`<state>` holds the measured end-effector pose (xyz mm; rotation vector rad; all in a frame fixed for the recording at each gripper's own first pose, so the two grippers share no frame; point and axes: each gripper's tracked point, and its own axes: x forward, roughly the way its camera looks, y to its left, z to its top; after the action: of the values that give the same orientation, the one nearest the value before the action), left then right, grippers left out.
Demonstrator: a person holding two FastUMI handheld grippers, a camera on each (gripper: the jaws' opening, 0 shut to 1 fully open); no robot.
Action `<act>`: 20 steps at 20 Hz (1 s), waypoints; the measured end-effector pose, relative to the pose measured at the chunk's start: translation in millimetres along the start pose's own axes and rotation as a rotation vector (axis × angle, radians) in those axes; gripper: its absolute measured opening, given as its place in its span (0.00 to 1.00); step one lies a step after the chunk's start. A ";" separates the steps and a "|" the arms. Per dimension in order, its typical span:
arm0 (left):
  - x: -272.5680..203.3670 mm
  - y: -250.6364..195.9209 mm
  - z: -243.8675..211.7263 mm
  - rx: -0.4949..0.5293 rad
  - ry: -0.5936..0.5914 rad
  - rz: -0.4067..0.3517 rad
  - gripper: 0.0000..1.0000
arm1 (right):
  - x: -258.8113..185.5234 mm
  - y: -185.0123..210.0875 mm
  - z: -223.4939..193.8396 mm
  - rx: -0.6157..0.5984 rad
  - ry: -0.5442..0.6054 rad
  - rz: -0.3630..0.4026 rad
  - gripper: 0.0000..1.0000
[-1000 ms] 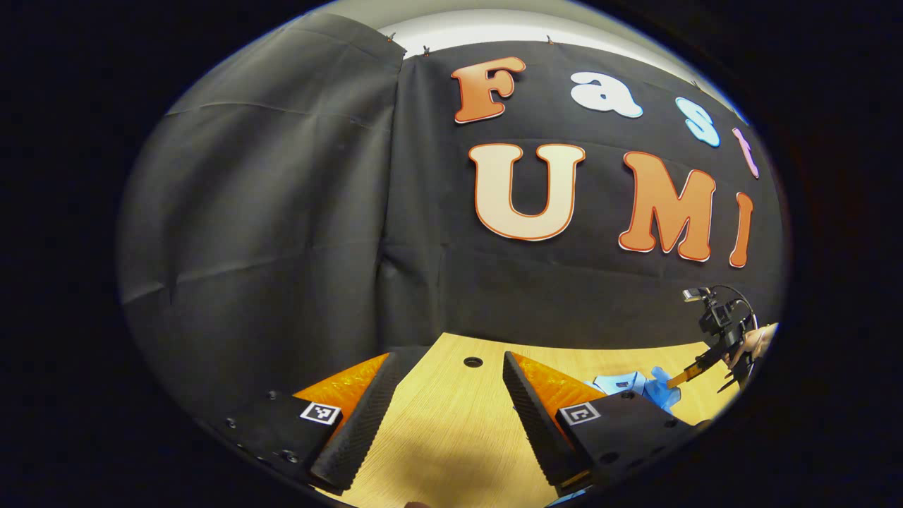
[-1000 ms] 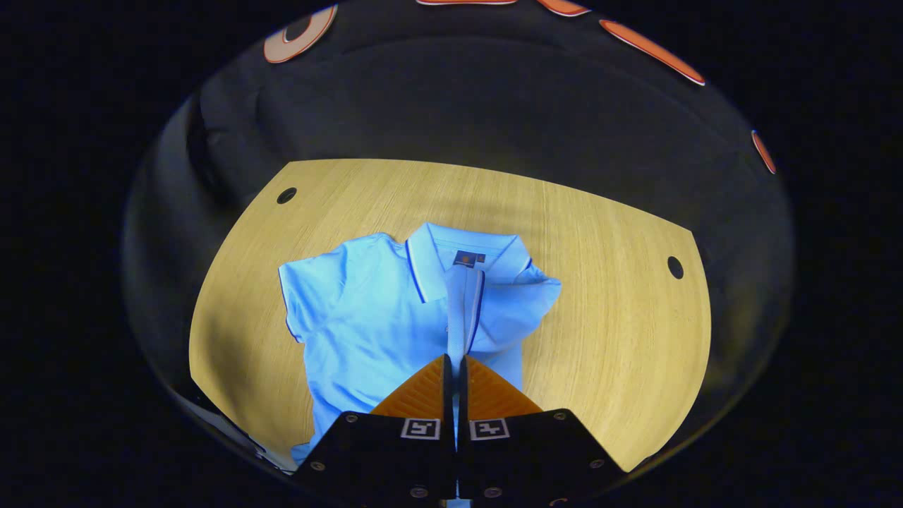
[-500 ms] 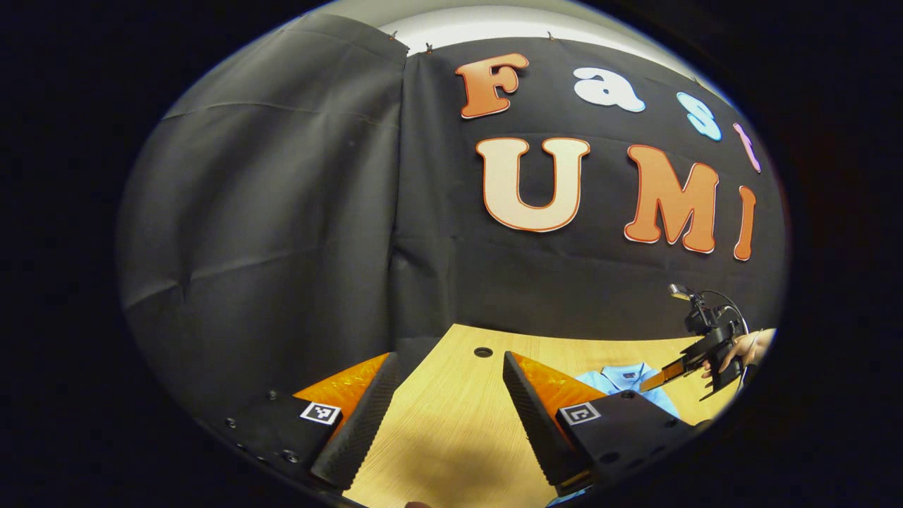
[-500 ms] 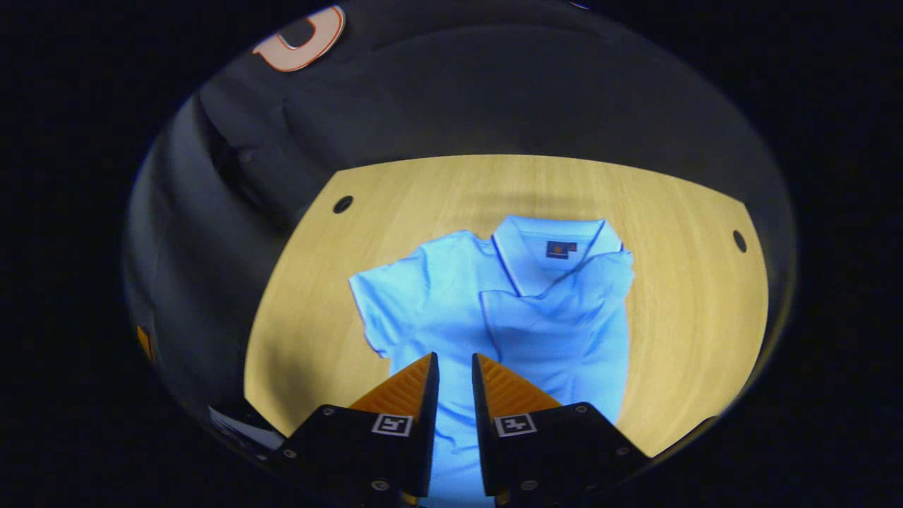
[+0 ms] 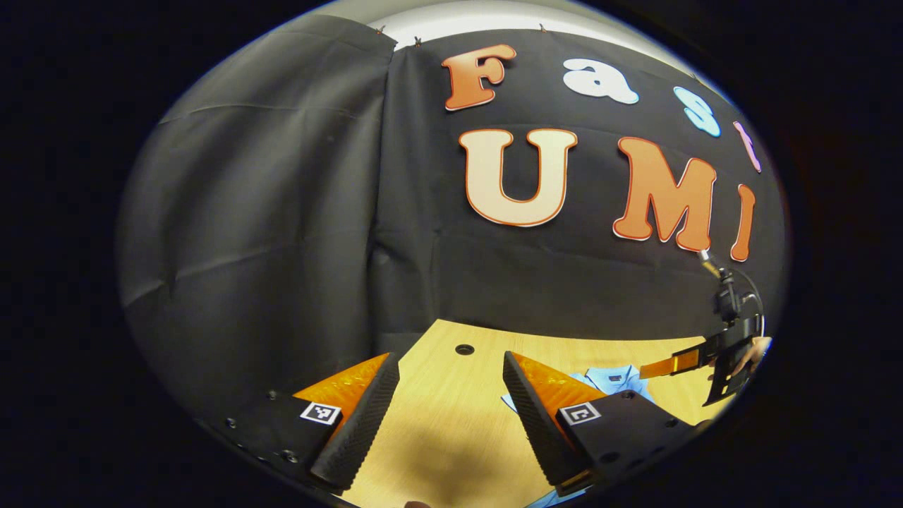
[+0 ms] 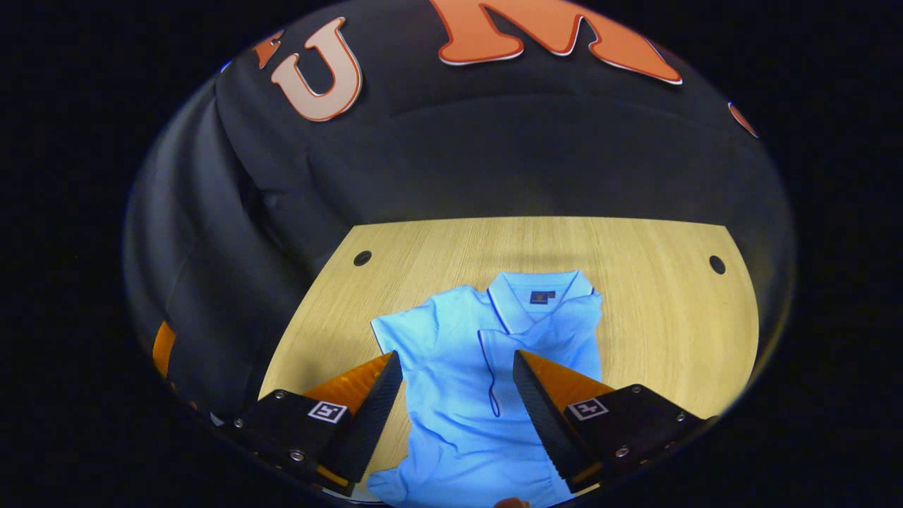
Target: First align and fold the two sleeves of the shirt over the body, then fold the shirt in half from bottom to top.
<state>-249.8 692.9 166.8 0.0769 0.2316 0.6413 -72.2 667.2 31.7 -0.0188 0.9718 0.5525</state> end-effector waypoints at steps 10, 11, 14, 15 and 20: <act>99.8 -97.5 -93.4 -0.006 0.401 -0.120 0.97 | -81.2 -94.7 -4.9 0.125 -0.108 -0.085 0.97; 108.9 -101.1 -104.1 0.007 0.442 -0.120 0.97 | -87.1 -105.0 -8.5 0.138 -0.110 -0.092 0.97; 133.7 -116.4 -137.6 0.047 0.558 -0.112 0.99 | -99.2 -132.6 -21.4 0.185 -0.107 -0.111 0.98; 141.8 -120.5 -151.4 0.058 0.590 -0.107 0.98 | -102.9 -141.2 -26.5 0.203 -0.104 -0.117 0.98; 179.2 -131.2 -207.1 0.102 0.718 -0.071 0.98 | -116.5 -187.8 -50.5 0.264 -0.078 -0.157 0.98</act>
<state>-83.2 695.6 -87.2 -0.0675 0.9559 0.5657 -77.4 441.5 51.8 0.1599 0.9510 0.2761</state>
